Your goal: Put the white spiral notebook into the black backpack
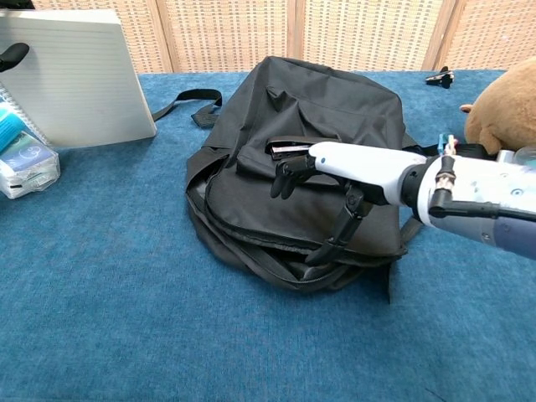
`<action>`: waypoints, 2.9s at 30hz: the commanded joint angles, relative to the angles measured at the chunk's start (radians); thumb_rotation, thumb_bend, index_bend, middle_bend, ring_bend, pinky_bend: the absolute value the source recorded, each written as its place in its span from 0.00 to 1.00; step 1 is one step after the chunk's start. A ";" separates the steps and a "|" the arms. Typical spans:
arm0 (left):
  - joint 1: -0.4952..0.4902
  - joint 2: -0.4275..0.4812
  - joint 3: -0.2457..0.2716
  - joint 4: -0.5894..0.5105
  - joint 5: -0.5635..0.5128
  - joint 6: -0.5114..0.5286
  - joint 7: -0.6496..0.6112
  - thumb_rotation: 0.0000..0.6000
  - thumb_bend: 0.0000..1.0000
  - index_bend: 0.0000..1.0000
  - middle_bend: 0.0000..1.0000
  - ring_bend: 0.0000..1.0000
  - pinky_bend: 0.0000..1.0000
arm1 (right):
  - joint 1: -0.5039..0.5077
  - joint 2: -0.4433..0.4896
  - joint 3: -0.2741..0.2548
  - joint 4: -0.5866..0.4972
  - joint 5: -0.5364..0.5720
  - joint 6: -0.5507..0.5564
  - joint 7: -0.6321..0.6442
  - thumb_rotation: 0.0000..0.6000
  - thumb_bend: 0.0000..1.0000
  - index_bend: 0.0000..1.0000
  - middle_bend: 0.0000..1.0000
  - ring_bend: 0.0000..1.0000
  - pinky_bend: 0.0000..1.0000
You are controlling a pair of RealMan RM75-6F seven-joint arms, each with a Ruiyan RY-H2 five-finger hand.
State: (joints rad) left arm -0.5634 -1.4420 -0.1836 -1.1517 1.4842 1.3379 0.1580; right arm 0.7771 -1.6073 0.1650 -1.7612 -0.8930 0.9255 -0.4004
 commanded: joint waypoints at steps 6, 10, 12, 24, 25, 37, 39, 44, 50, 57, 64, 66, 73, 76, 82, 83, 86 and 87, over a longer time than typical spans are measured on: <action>0.005 0.004 0.003 0.003 -0.001 0.007 -0.012 1.00 0.57 0.79 0.62 0.55 0.59 | 0.005 -0.010 -0.019 0.011 0.000 0.024 -0.025 1.00 0.00 0.24 0.23 0.13 0.05; 0.006 0.003 0.005 0.006 -0.001 0.008 -0.018 1.00 0.57 0.79 0.62 0.55 0.59 | 0.004 -0.016 -0.041 0.028 -0.017 0.049 -0.057 1.00 0.00 0.25 0.24 0.14 0.10; 0.009 0.003 0.010 0.005 0.003 0.014 -0.025 1.00 0.57 0.79 0.62 0.55 0.59 | -0.005 -0.033 -0.066 0.062 -0.038 0.081 -0.088 1.00 0.00 0.25 0.25 0.16 0.18; 0.017 0.002 0.019 0.009 0.012 0.027 -0.043 1.00 0.57 0.79 0.62 0.55 0.59 | -0.058 -0.058 -0.109 0.136 -0.161 0.143 -0.048 1.00 0.46 0.44 0.48 0.44 0.64; 0.018 0.002 0.020 0.009 0.012 0.029 -0.045 1.00 0.57 0.79 0.62 0.55 0.59 | -0.063 -0.060 -0.109 0.140 -0.173 0.148 -0.039 1.00 0.50 0.46 0.50 0.46 0.65; 0.044 -0.011 0.047 0.052 0.069 0.105 -0.158 1.00 0.57 0.81 0.64 0.56 0.59 | -0.087 -0.042 -0.034 0.085 -0.217 0.133 0.127 1.00 0.64 0.59 0.61 0.56 0.73; 0.049 -0.019 0.055 0.070 0.086 0.126 -0.184 1.00 0.57 0.81 0.64 0.56 0.59 | -0.078 -0.033 -0.013 0.066 -0.200 0.120 0.124 1.00 0.65 0.59 0.61 0.56 0.73; 0.061 -0.036 0.072 0.102 0.121 0.171 -0.234 1.00 0.57 0.81 0.64 0.56 0.59 | -0.048 -0.025 0.034 0.050 -0.152 0.096 0.095 1.00 0.65 0.59 0.61 0.56 0.73; 0.087 -0.069 0.100 0.160 0.197 0.300 -0.344 1.00 0.57 0.81 0.64 0.56 0.59 | 0.014 -0.016 0.119 0.070 -0.043 0.076 0.025 1.00 0.65 0.59 0.61 0.56 0.73; 0.097 -0.065 0.117 0.193 0.235 0.355 -0.403 1.00 0.57 0.81 0.64 0.57 0.59 | 0.050 0.014 0.156 0.090 0.024 0.069 -0.016 1.00 0.65 0.59 0.61 0.56 0.73; 0.097 -0.074 0.112 0.206 0.269 0.439 -0.477 1.00 0.57 0.81 0.64 0.57 0.59 | 0.078 0.046 0.211 0.094 0.105 0.078 -0.025 1.00 0.65 0.59 0.61 0.56 0.73; 0.094 -0.081 0.113 0.207 0.281 0.460 -0.497 1.00 0.57 0.81 0.64 0.57 0.59 | 0.085 0.053 0.219 0.092 0.124 0.083 -0.030 1.00 0.65 0.59 0.61 0.56 0.73; 0.067 -0.086 0.116 0.138 0.343 0.512 -0.492 1.00 0.57 0.81 0.64 0.57 0.59 | 0.125 0.065 0.220 0.103 0.201 0.093 -0.084 1.00 0.65 0.59 0.61 0.56 0.73; 0.050 -0.108 0.109 0.118 0.364 0.531 -0.494 1.00 0.57 0.81 0.64 0.57 0.59 | 0.128 0.066 0.218 0.098 0.218 0.090 -0.072 1.00 0.65 0.59 0.61 0.56 0.73; 0.008 -0.188 0.100 0.152 0.413 0.578 -0.527 1.00 0.57 0.81 0.64 0.57 0.59 | 0.132 0.082 0.224 0.078 0.239 0.080 -0.043 1.00 0.65 0.59 0.61 0.56 0.73; -0.001 -0.209 0.095 0.169 0.419 0.587 -0.530 1.00 0.57 0.81 0.64 0.57 0.59 | 0.133 0.087 0.224 0.076 0.241 0.078 -0.041 1.00 0.65 0.59 0.61 0.56 0.73; -0.030 -0.273 0.090 0.237 0.445 0.616 -0.541 1.00 0.56 0.81 0.64 0.57 0.59 | 0.134 0.105 0.228 0.063 0.257 0.067 -0.026 1.00 0.65 0.59 0.61 0.57 0.73; -0.042 -0.298 0.087 0.266 0.452 0.628 -0.546 1.00 0.56 0.81 0.64 0.57 0.59 | 0.134 0.114 0.227 0.057 0.264 0.060 -0.019 1.00 0.65 0.59 0.61 0.57 0.73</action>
State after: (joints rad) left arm -0.5778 -1.6926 -0.0895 -0.9360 1.9134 1.9388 -0.3750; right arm 0.9108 -1.5018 0.3914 -1.6975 -0.6367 0.9928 -0.4263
